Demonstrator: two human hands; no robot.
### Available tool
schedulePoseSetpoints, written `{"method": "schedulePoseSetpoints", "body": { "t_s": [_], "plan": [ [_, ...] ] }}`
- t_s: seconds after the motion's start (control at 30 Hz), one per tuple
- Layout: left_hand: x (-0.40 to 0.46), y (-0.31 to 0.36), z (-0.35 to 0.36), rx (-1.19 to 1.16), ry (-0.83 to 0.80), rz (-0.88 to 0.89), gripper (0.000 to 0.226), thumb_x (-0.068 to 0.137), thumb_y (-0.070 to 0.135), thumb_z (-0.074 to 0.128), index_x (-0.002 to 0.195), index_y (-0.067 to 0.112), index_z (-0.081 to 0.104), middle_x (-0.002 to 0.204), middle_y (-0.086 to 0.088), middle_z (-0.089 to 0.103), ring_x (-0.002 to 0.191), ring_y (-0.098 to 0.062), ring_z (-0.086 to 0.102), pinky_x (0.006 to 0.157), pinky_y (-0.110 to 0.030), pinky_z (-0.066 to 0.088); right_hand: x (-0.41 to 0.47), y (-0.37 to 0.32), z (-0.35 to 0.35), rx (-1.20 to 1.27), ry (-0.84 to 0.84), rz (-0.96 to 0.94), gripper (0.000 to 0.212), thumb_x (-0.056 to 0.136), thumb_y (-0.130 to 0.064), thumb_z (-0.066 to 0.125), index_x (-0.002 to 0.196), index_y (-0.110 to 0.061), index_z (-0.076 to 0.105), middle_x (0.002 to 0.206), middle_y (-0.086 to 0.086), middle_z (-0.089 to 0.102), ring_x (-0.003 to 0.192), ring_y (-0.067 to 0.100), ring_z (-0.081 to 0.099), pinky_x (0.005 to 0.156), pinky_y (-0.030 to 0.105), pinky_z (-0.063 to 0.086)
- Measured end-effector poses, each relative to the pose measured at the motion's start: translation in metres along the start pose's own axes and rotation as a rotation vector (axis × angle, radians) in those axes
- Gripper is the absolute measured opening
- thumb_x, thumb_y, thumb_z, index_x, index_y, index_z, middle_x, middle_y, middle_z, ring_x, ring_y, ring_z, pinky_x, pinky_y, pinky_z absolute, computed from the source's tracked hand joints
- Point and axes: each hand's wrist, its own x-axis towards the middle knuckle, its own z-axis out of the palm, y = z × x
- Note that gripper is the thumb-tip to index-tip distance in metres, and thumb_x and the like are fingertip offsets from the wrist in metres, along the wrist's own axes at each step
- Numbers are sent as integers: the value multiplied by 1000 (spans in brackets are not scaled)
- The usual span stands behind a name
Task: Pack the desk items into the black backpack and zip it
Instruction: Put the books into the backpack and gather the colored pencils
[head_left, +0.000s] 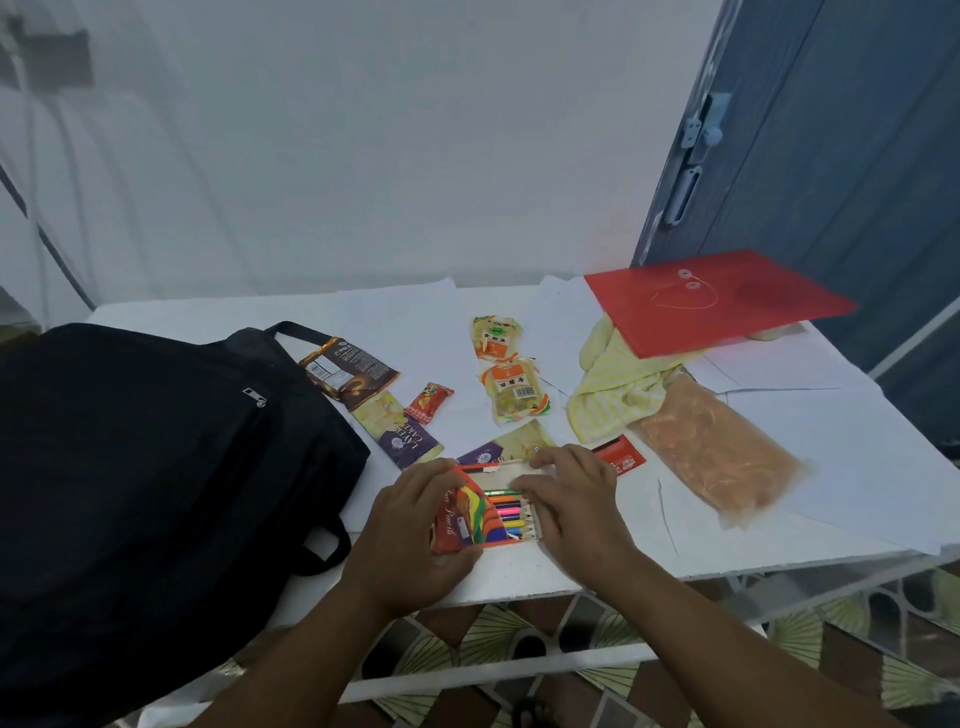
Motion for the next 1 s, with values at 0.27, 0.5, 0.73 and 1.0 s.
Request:
{"method": "schedulePoseSetpoints", "body": {
  "t_s": [0.27,0.5,0.73,1.0],
  "plan": [
    [1,3,-1,41,-17,18,62,77,62,67,131,35,54,142,7,49,128,-16,49,100,-36,40,-1,-2,-3,-12,16,88,32,95,-27,48,121,-31,66,124,-7,55,117,15,44,89,34,28],
    [1,5,-2,73,-31,6,63,78,65,65,133,38,50,143,8,46,128,-13,46,100,-33,36,-4,1,0,-31,144,185,33,90,-28,41,90,-18,73,90,-7,66,89,19,53,75,37,35],
    [0,5,-3,47,-13,6,70,75,67,70,133,31,54,141,8,50,126,-10,49,100,-31,47,-3,-5,-2,-69,-22,22,24,94,-45,51,100,-31,70,100,-17,65,98,13,53,83,37,35],
    [-1,9,-4,71,74,35,67,71,68,68,121,26,52,137,1,48,121,-16,48,88,-30,53,10,-15,-4,211,-85,307,35,83,-46,69,117,-41,63,96,-25,62,97,-3,44,87,32,28]
  ]
}}
